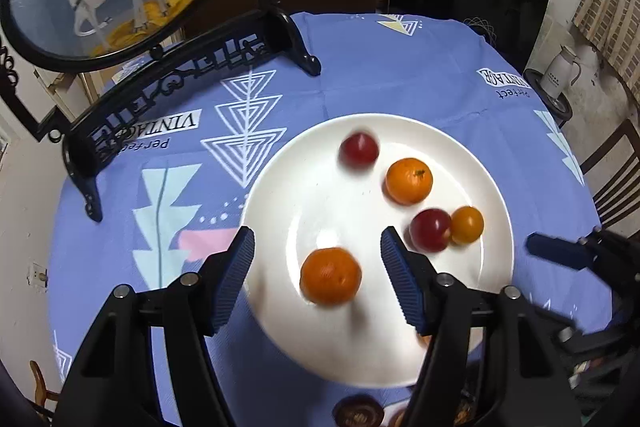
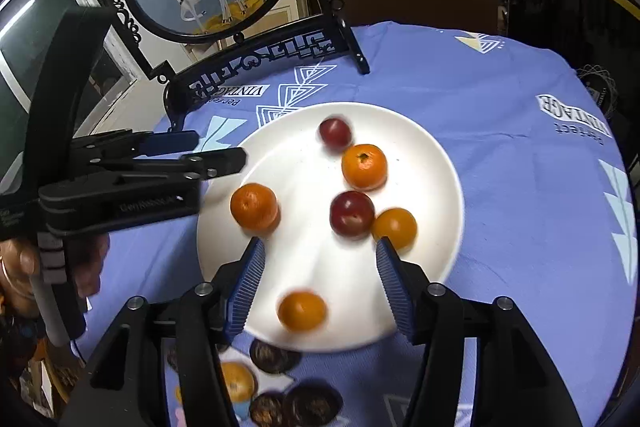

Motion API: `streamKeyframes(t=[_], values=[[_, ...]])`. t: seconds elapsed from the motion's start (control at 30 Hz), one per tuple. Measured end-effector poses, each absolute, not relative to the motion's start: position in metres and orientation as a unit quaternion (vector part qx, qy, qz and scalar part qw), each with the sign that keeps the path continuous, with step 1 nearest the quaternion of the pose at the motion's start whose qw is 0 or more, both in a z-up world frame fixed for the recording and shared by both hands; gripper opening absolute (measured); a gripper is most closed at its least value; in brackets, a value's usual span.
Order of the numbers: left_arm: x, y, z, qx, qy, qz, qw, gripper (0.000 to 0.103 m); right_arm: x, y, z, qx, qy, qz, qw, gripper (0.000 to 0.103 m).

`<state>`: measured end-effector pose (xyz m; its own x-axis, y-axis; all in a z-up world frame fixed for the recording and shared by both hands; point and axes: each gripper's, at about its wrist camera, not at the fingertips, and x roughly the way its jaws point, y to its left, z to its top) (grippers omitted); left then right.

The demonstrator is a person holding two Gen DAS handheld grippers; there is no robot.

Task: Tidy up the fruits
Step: 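Carry the orange and plum onto the white plate and open both tools, then grasp an orange with the right tool while the left tool grasps a yellow-orange fruit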

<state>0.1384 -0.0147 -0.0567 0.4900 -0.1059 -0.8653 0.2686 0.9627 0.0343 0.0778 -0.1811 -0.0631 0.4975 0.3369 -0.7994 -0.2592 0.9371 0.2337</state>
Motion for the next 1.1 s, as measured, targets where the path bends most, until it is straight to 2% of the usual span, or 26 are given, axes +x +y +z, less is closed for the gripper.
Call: streamKeyframes(t=[0.07,0.27,0.53,0.9,0.93,1.03,1.1], values=[[0.128,-0.009,-0.054,0.088,0.489,-0.108,0.861,0.07,0.067,-0.189,-0.06,0.038,0.471,0.168,0.865,0.062],[0.078,0.008,-0.056,0.102,0.49,-0.118,0.858,0.071,0.013,-0.212,-0.068,0.023,0.491,0.165,0.855,0.062],[-0.007,0.023,-0.085,0.102,0.534,-0.144,0.827,0.072,-0.067,-0.23,-0.114,-0.045,0.55,0.165,0.817,0.065],[-0.062,0.019,-0.13,0.067,0.592,-0.153,0.789,0.073,-0.076,-0.221,-0.151,-0.074,0.562,0.166,0.807,0.065],[-0.062,0.018,-0.132,0.064,0.593,-0.152,0.788,0.073,-0.076,-0.22,-0.152,-0.079,0.562,0.166,0.806,0.064],[-0.059,0.012,-0.138,0.052,0.596,-0.148,0.788,0.073,-0.075,-0.215,-0.149,-0.105,0.558,0.164,0.806,0.039],[-0.056,0.008,-0.14,0.045,0.597,-0.147,0.787,0.073,-0.073,-0.215,-0.148,-0.105,0.564,0.162,0.803,0.039]])
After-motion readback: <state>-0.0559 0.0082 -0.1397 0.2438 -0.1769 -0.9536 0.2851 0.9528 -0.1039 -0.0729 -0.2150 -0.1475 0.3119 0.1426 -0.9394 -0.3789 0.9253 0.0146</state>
